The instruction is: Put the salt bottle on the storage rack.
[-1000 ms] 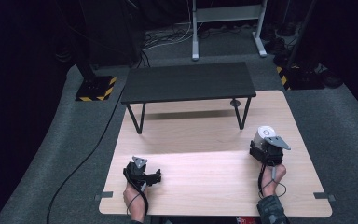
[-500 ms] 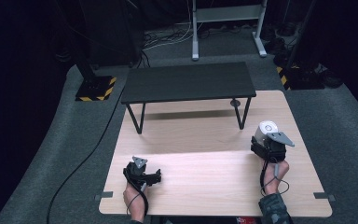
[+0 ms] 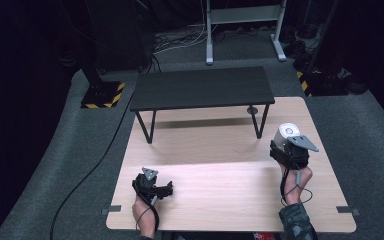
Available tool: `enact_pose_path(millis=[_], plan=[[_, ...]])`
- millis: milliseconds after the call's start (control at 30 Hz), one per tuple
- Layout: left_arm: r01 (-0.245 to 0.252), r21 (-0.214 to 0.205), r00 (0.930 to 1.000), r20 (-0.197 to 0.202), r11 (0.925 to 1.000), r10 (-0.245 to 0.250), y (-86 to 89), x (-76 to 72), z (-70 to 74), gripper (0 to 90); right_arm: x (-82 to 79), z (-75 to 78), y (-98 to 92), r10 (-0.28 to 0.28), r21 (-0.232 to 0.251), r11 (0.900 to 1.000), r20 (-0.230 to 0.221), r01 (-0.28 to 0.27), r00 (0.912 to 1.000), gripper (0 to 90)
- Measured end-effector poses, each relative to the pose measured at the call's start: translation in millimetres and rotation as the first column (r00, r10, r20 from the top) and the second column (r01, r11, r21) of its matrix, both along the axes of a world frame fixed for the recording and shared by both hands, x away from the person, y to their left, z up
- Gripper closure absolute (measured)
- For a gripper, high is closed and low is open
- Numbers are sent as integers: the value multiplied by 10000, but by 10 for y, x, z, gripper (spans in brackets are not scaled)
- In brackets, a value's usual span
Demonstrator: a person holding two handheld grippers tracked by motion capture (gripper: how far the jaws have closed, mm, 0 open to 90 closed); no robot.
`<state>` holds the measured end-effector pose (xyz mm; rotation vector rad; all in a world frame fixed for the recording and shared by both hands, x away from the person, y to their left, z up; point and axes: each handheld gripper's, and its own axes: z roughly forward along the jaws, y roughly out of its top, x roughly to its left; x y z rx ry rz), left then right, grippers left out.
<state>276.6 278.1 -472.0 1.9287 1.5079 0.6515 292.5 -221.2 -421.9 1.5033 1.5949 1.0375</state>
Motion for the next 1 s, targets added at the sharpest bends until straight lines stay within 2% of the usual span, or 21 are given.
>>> enact_pose_path(millis=[1000], plan=[[28, 2, 10000, 1, 10000, -28, 2, 0, 0, 2, 138, 415, 98, 551, -417, 9977, 544, -529, 9970, 294]])
